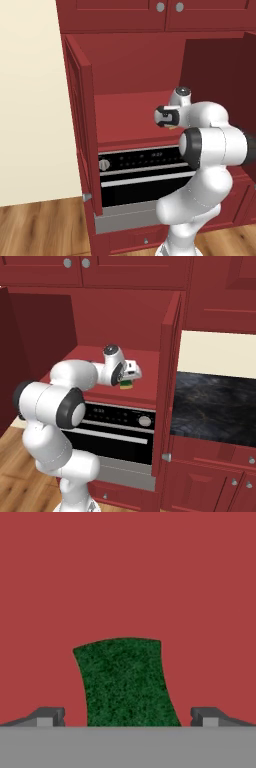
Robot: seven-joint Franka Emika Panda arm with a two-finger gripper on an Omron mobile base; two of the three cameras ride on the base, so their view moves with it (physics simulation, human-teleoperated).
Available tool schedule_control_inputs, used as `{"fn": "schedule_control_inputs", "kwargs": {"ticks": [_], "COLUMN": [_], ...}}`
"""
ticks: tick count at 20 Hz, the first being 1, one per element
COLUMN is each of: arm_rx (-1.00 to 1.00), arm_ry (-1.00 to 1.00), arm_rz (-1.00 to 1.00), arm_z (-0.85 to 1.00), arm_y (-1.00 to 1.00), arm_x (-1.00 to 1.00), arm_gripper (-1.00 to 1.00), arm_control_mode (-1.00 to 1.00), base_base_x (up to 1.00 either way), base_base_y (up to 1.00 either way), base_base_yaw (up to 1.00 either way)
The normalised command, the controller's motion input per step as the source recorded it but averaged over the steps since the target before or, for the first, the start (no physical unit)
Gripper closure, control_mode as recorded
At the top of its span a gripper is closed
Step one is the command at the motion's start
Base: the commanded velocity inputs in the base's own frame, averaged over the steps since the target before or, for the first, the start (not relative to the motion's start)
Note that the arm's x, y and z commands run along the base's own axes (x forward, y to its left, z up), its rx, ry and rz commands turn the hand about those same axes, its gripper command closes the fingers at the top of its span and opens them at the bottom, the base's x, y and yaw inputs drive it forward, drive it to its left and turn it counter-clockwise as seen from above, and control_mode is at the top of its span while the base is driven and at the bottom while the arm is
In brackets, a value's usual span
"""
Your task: Locate and retrieve the dish brush and sponge from the cabinet. Place them next to the sink.
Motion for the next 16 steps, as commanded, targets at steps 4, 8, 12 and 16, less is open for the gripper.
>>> {"fn": "schedule_control_inputs", "kwargs": {"ticks": [4, 8, 12, 16], "arm_rx": [0.00, 0.03, 0.04, 0.02], "arm_ry": [0.00, 0.00, 0.00, -0.03], "arm_rz": [-0.02, -0.01, 0.00, 0.00], "arm_z": [-0.30, -0.28, -0.30, -0.11], "arm_y": [-0.05, 0.00, 0.00, 0.06], "arm_x": [0.00, 0.00, 0.00, 0.02], "arm_gripper": [-1.00, -1.00, 1.00, 1.00], "arm_control_mode": [-1.00, -1.00, -1.00, -1.00], "base_base_x": [0.00, 0.00, 0.00, 0.00], "base_base_y": [0.00, 0.00, 0.00, 0.00], "base_base_yaw": [0.00, 0.00, 0.00, 0.00]}}
